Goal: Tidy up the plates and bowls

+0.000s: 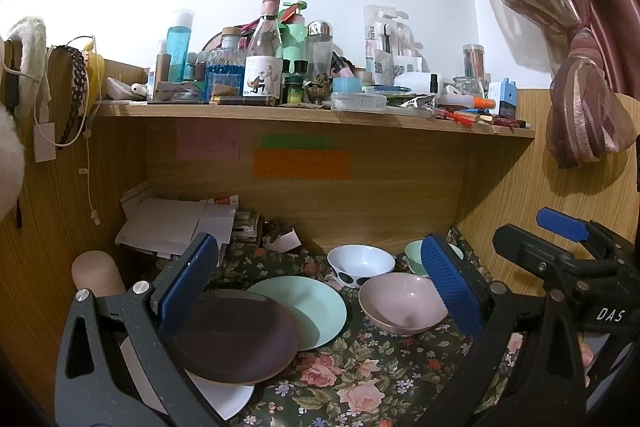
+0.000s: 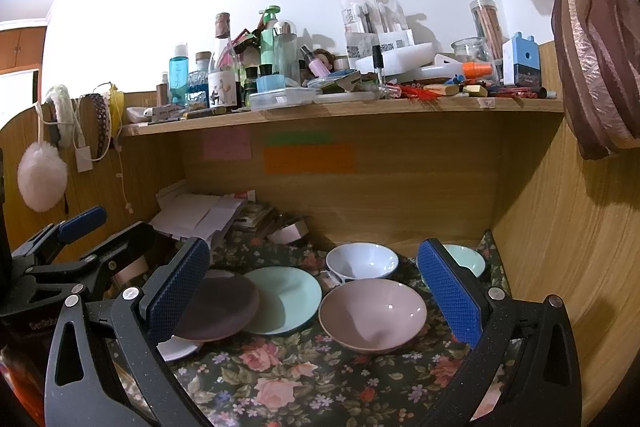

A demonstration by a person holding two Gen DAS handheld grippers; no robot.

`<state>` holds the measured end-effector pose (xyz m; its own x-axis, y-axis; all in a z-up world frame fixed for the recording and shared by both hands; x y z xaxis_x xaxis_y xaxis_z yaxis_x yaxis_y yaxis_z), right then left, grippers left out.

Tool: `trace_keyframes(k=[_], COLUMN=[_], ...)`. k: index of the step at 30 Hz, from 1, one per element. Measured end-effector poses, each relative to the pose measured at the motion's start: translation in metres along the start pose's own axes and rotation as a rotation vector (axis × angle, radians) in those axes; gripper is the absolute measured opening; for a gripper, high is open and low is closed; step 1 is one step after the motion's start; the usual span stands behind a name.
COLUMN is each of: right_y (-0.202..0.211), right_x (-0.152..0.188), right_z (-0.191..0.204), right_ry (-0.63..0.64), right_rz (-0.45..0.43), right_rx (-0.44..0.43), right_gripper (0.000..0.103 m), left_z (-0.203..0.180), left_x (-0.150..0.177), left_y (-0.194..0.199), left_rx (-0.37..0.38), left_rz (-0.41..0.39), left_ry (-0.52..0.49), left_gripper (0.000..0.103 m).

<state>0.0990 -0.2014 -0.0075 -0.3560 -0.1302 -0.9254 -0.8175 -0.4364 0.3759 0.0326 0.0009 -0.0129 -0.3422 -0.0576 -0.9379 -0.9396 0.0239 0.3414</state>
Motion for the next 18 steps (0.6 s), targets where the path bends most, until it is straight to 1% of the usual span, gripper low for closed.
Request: trace_keyframes(k=[8,13,18], right_y=[-0.017,-0.043,-0.069], right_x=[0.007,0.017,0.027], right_z=[0.003,0.009,0.015], right_ry=[-0.002,0.004,0.006], right_rz=[0.047,0.117,0.19], right_rx=[-0.017,-0.032,-0.059], right_gripper=[0.103,0.103,0.103], left_z=[0.012,0.027,0.051], left_x=[0.009,0.02,0.038], left_y=[-0.008,-0.023,-0.043], left_rx=[-0.013,-0.041,-0.088], left_rz=[0.041,0.102,0.175], left_ry=[0.023,0.046,0.072], left_gripper=[0.103,0.103,0.103])
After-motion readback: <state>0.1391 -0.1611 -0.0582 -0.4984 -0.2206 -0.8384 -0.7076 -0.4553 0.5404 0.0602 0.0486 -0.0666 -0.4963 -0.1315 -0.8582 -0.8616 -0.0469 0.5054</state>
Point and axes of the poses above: each gripper's, at about its wrist camera, not at the fingertips, and y roughly against the way its jaws point, z to its left, x to its underside, the point moved 2 cm from there along -y, roughly the way its jaws point, and after that the axes turned 8 degrees about z, right-handed, at the moved point
